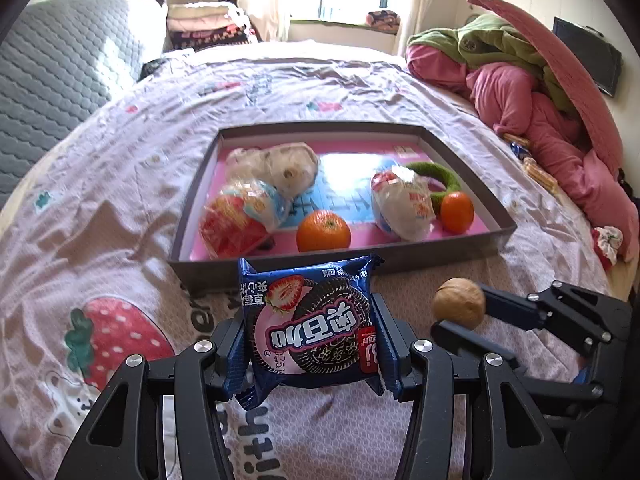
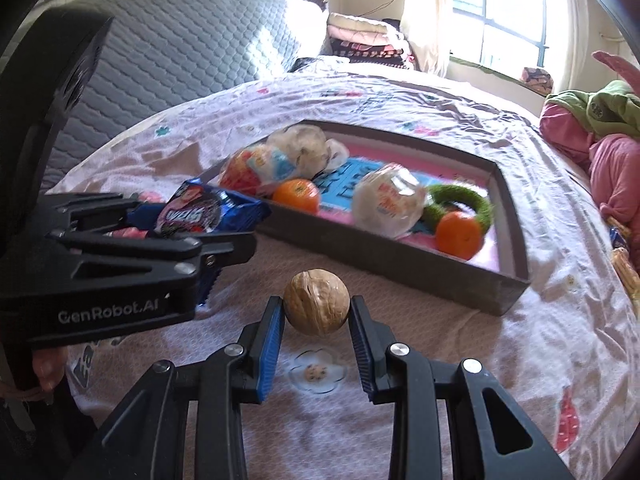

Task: Organize objects
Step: 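Lift and carry the snack pack and walnut over the tray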

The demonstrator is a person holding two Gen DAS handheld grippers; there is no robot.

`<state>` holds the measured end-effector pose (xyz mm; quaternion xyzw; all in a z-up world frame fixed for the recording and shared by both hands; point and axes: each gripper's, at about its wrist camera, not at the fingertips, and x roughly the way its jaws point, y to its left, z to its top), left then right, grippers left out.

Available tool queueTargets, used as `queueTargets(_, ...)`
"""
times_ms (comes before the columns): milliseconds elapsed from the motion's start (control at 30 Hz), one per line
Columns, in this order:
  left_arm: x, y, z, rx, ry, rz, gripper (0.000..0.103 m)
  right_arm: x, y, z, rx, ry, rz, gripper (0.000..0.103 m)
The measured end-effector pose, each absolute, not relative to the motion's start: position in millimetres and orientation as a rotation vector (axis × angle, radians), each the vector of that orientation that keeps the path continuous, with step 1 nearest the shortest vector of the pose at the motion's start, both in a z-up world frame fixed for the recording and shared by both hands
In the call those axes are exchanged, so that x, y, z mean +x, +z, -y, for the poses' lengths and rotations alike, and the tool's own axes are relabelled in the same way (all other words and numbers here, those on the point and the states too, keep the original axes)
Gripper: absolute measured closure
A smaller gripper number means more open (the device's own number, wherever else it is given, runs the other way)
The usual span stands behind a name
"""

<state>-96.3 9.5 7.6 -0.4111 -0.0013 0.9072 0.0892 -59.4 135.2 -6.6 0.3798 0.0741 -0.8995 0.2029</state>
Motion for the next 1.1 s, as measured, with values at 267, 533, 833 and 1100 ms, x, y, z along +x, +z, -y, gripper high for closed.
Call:
queueTargets(267,-99.5,21.0,-11.9,-1.156,2.748,0.014,0.048,-67.6,16.4,-157.4,0.991,-2.612,-0.165,0.07)
queueTargets(533,-107.6,30.0,-15.4,-1.108,2.78,0.042,0.048,-77.4,34.6,-179.5,0.939,-2.692,-0.095,0.069)
queueTargets(833,-114.3,35.2,-27.5,-1.052,2.797,0.052,0.048,-81.0,46.6,-193.8,0.884,-2.761,-0.085,0.069)
queueTargets(1100,-121.5,39.0,-34.8,-1.002,2.829,0.053,0.048,-86.8,54.6,-203.7,0.842,-2.826,-0.1,0.069)
